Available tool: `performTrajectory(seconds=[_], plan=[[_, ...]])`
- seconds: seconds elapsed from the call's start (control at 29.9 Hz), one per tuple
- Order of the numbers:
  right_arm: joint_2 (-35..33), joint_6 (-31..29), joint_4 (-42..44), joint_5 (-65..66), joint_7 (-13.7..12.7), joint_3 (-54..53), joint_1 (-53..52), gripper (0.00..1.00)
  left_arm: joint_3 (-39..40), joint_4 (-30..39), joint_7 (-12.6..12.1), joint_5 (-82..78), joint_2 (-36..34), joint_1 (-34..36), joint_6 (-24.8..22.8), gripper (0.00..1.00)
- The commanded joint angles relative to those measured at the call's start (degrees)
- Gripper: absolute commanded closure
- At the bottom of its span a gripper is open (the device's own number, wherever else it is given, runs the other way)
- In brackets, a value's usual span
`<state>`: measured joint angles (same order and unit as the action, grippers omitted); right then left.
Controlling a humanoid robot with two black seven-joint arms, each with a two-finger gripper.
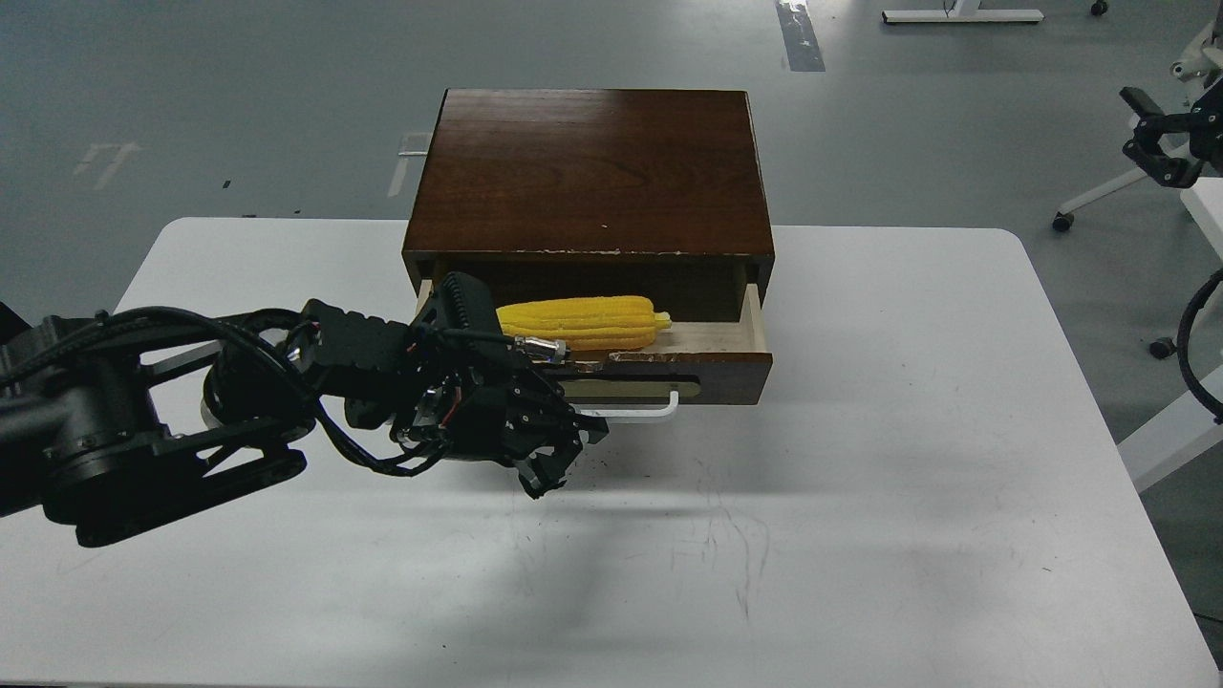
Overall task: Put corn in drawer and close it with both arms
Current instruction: 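Push the drawer front with the left hand into the box until shut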
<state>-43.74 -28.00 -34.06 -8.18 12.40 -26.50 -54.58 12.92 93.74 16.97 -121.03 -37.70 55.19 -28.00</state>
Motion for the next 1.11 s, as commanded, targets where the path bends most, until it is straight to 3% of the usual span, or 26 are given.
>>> performTrajectory(seconds=[0.0,1.07], plan=[[0.3,0.0,1.0,0.0,0.0,0.0,-0.1,0.0,0.1,-0.6,0.0,-0.1,-0.4,0.5,0.0,1.0],[0.1,0.0,1.4,0.0,0.0,-0.2,-0.8,0.0,0.4,-10.3,0.3,0.6,1.7,1.7,0.0,1.0]])
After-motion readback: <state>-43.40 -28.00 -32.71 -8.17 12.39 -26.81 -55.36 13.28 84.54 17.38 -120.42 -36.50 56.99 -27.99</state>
